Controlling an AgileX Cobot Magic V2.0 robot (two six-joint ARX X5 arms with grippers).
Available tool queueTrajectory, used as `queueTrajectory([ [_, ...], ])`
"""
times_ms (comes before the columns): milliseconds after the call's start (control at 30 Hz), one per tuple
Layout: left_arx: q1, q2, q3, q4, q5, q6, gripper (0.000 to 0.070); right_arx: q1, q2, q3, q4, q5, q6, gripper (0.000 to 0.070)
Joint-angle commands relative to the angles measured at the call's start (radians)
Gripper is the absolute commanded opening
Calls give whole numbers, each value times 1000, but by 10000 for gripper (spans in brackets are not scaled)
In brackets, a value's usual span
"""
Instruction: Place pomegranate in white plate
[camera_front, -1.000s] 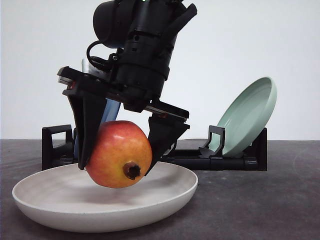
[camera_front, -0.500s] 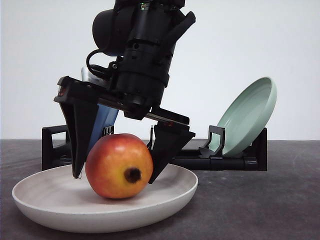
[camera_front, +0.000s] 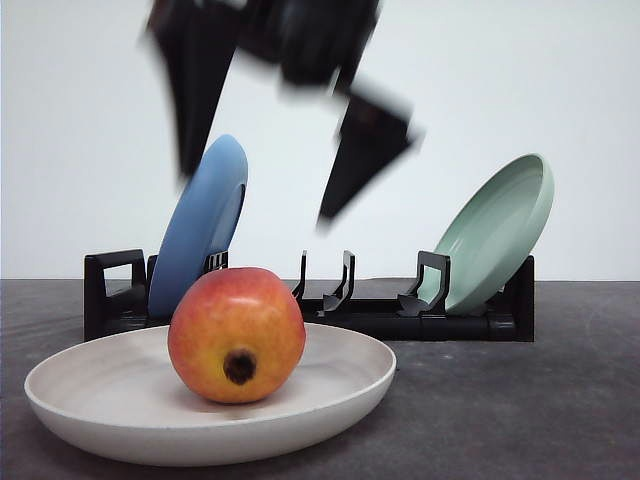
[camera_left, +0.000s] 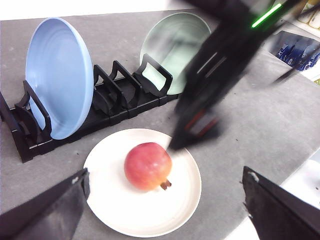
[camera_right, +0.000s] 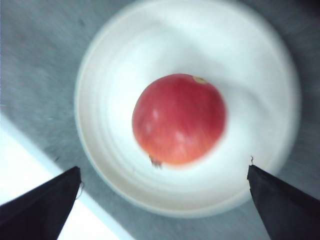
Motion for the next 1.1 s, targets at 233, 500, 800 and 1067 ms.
queueTrajectory([
  [233,-14,5,6,8,1,10,585,10,-393,-77,-78,206,-3,700],
  [500,-14,6,6,11,-6,10,585,10,-881,-494,161,289,61,700],
  [800,-14,6,6,23,-34,14,586,10,-1212,-735,267,292,71,700],
  [1067,-14,6,6,22,-41,28,0,10,-1240,-735,271,324,65,46],
])
